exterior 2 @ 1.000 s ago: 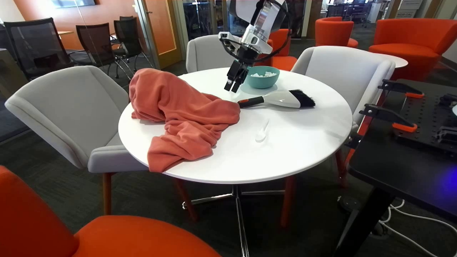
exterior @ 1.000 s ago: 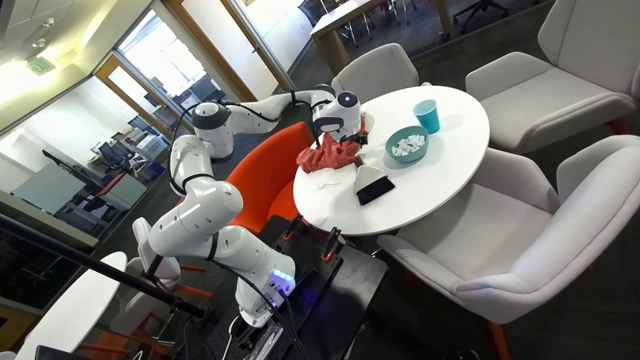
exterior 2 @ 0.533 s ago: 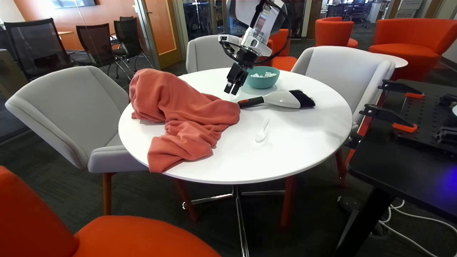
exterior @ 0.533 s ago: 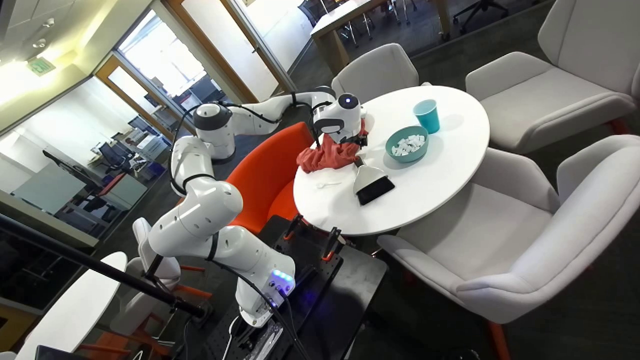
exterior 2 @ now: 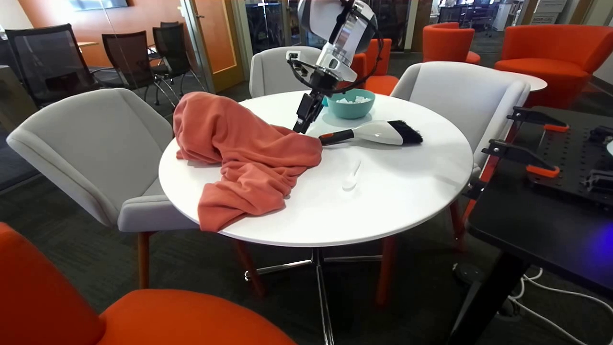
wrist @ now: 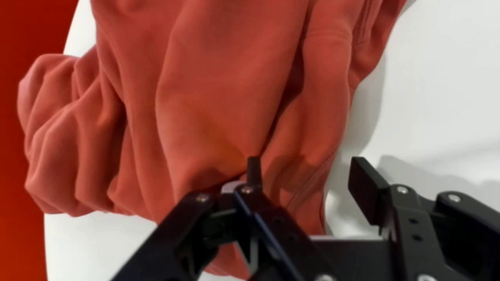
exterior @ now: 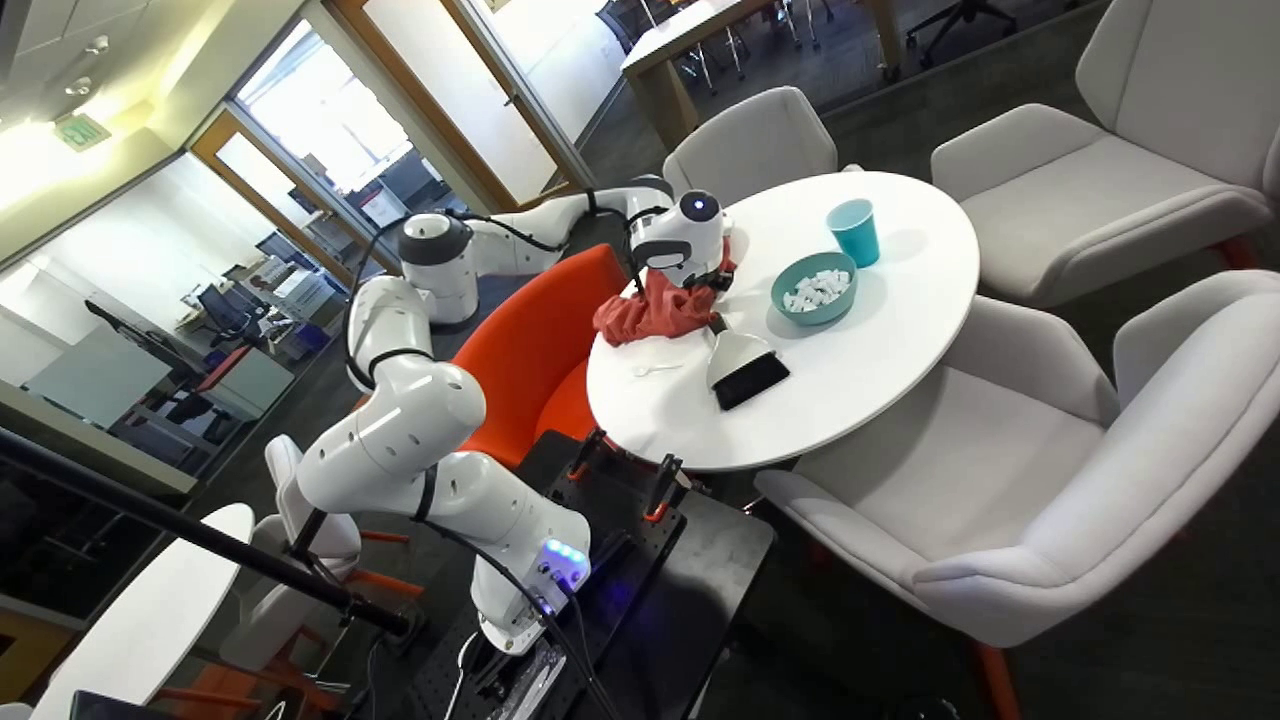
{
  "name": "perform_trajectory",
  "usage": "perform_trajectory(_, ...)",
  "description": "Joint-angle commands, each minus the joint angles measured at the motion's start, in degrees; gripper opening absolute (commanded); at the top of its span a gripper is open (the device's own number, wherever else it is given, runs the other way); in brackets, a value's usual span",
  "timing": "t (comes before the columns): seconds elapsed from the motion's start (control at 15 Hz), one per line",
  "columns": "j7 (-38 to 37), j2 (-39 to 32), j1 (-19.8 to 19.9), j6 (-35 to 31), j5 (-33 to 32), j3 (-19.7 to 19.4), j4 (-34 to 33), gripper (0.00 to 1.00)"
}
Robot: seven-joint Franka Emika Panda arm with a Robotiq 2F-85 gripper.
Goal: Hang the shirt on the chair on the right
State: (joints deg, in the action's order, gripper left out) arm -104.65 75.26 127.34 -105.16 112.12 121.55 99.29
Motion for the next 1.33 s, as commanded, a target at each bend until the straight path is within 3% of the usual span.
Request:
perform_trajectory(0.0, -0.38, 2.43, 2.58, 0.88, 1.55, 0.1, -4.58, 0.49)
perform_trajectory(0.4, -0.95, 6.23, 5.35, 0.01, 2.77, 0.71, -10.89, 0.76)
perform_trajectory(0.6, -0.71, 7.38, 7.31, 1.2, 3.96, 1.68, -14.11, 0.74)
perform_trajectory(0.8, -1.14, 7.83, 9.21, 2.9, 4.43, 2.95, -16.88, 0.68)
perform_trajectory(1.07, -2.06, 8.08, 11.47, 8.16, 3.43, 4.92, -20.28, 0.48)
perform_trajectory(1.13, -2.08, 7.9, 11.61, 9.78, 3.12, 5.08, -20.51, 0.52)
perform_trajectory(1.27, -2.23, 7.68, 11.49, 12.09, 2.98, 5.08, -20.45, 0.27)
